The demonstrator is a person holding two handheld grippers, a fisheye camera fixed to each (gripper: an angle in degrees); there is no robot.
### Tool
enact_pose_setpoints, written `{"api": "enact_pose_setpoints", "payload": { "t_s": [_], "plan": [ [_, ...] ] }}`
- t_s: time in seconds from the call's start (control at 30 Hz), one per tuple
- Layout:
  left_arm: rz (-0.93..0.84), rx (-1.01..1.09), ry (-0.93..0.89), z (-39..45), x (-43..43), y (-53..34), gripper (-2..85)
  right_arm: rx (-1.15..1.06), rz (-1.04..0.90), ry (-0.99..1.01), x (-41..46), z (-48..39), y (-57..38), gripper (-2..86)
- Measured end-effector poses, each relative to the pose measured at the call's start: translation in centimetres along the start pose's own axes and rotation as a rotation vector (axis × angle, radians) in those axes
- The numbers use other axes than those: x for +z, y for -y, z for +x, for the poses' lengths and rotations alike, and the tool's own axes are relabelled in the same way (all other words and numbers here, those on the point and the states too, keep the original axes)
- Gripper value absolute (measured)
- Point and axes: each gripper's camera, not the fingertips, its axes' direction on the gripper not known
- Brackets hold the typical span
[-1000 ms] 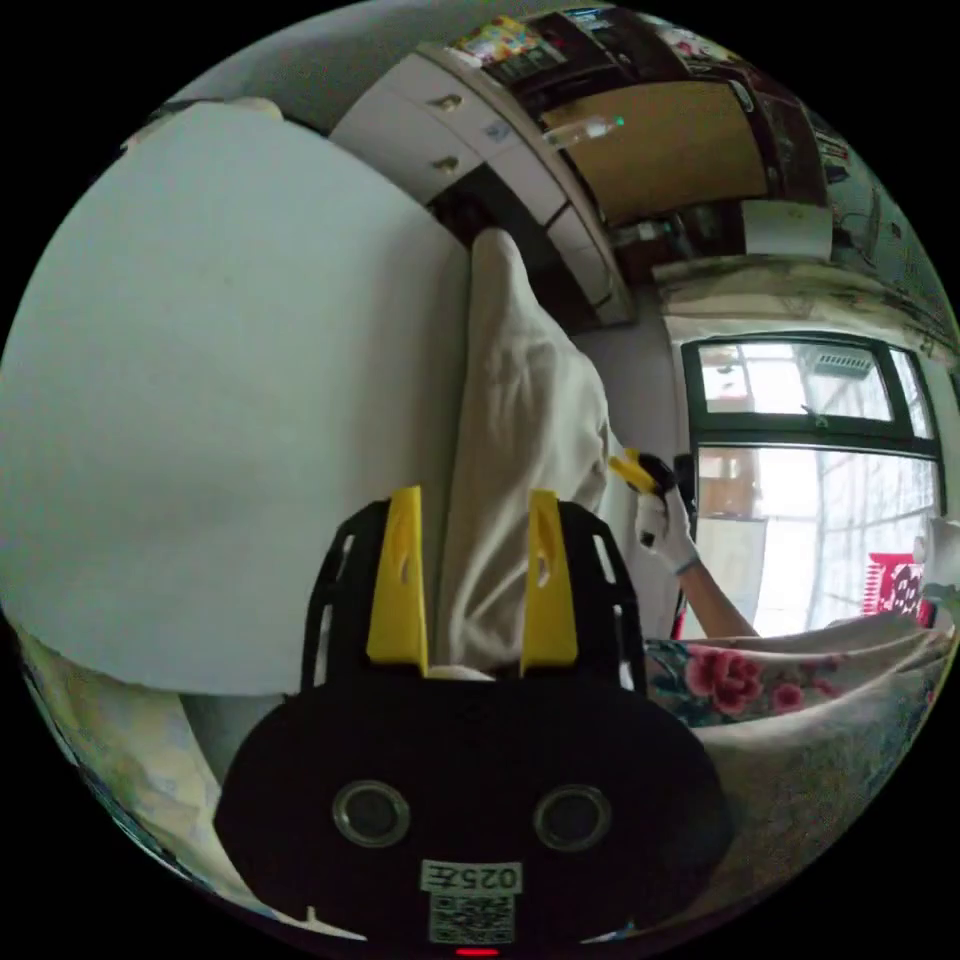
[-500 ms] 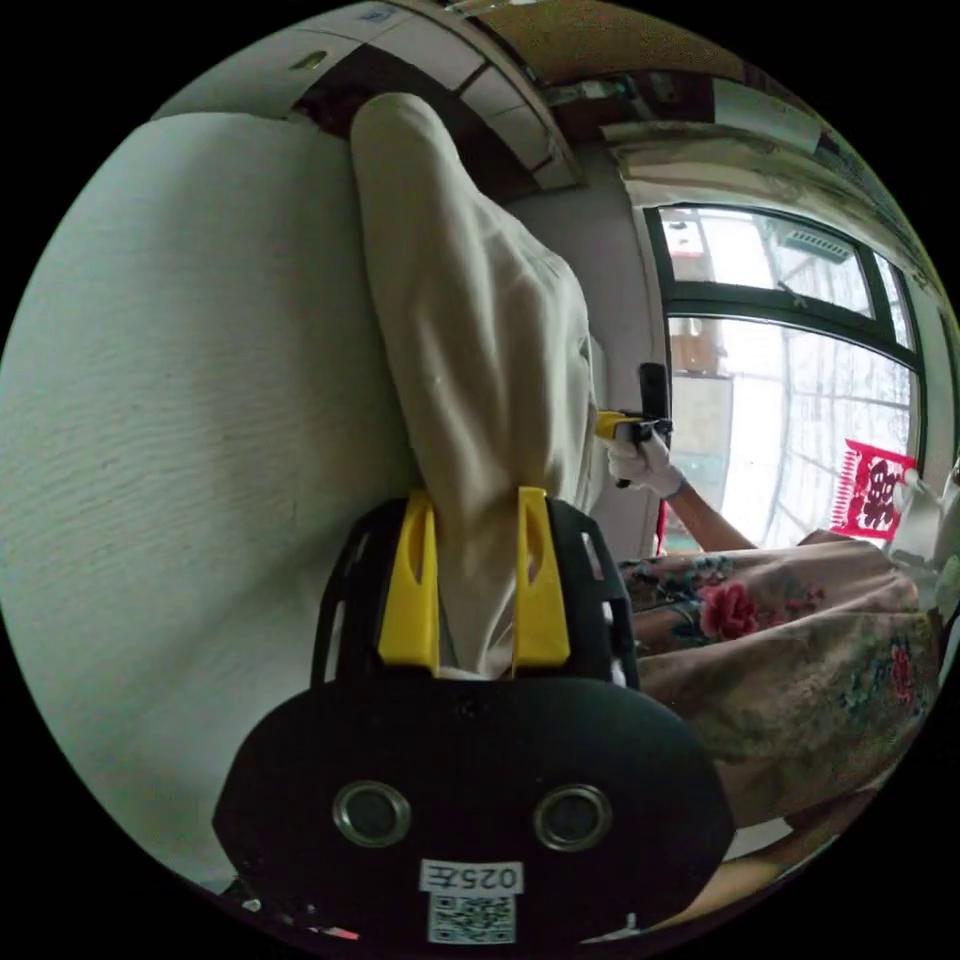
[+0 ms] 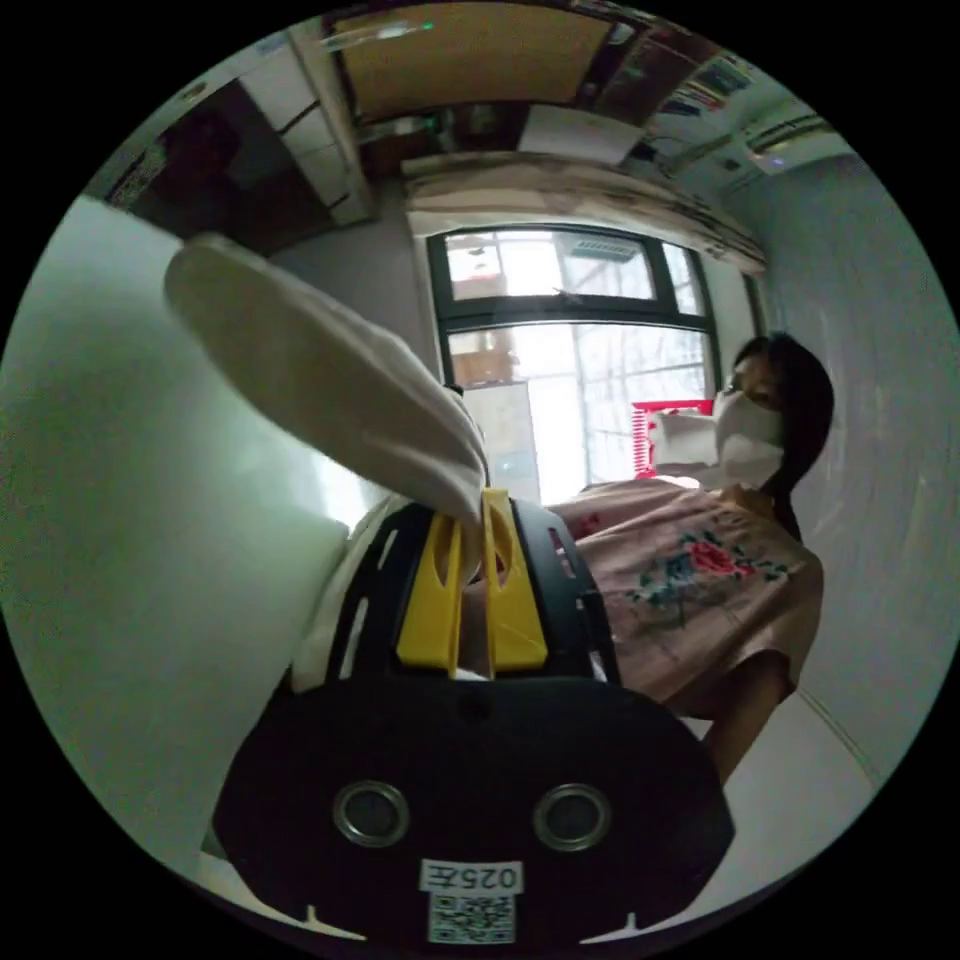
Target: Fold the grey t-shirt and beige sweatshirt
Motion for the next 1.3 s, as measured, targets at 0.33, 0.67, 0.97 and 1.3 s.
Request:
{"api": "enact_pose_setpoints", "payload": {
  "t_s": [0.33,0.67,0.97,1.3],
  "plan": [
    [0.099,0.336,0.062,13.8,-2.3,7.9,-1.1,-0.407,-0.051,-0.146,2.9,-12.8,7.1,5.0],
    [-0.149,0.107,0.431,2.6,7.5,-0.6,-1.0,-0.173,-0.185,-0.643,10.9,-4.4,-2.3,5.2],
    [-0.181,-0.338,0.506,-16.4,14.9,-8.9,-0.9,0.353,-0.102,-0.767,16.6,13.3,-12.9,5.1],
    [0.187,-0.18,0.731,-6.7,15.3,-4.3,-0.9,0.221,0.234,-1.171,19.6,3.1,-8.3,0.2]
  ]
}}
